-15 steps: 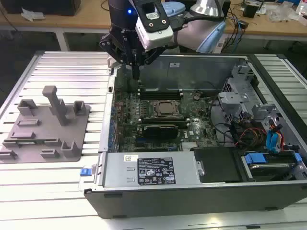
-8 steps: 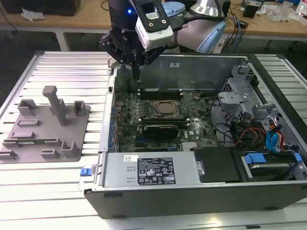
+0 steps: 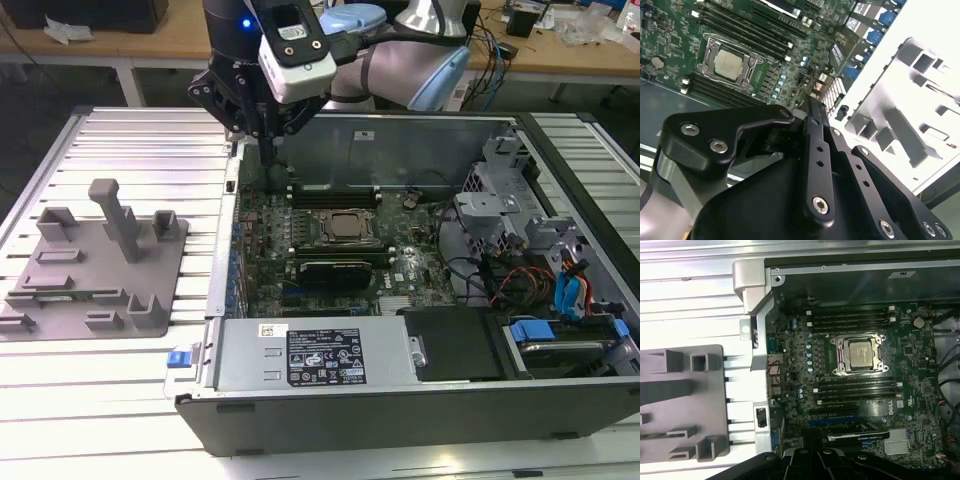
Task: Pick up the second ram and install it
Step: 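Reach for the second ram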
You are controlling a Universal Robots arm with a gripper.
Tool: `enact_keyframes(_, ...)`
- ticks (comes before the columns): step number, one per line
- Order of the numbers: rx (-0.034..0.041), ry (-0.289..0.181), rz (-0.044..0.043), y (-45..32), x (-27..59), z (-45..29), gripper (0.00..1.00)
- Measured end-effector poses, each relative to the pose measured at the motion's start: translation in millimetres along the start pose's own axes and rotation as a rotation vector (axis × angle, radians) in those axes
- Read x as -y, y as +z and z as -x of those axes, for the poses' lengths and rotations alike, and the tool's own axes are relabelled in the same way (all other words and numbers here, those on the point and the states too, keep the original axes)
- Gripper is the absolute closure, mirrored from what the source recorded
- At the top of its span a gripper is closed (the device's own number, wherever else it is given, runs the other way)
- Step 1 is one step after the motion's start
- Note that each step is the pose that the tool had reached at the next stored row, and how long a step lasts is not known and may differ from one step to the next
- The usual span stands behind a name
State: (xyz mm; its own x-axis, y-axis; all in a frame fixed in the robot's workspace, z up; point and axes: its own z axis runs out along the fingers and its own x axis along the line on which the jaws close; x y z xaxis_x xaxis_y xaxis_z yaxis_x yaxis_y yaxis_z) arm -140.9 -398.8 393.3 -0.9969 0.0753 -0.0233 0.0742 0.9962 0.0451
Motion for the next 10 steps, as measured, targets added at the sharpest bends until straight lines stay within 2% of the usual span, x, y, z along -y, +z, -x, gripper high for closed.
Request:
enact_keyframes(6, 0.0000, 0.000, 0.0000, -0.5, 1.3, -17.4, 0.92)
enact_keyframes(10, 0.0000, 0.000, -0.0001, -0.6, 1.6, -21.8, 0.92)
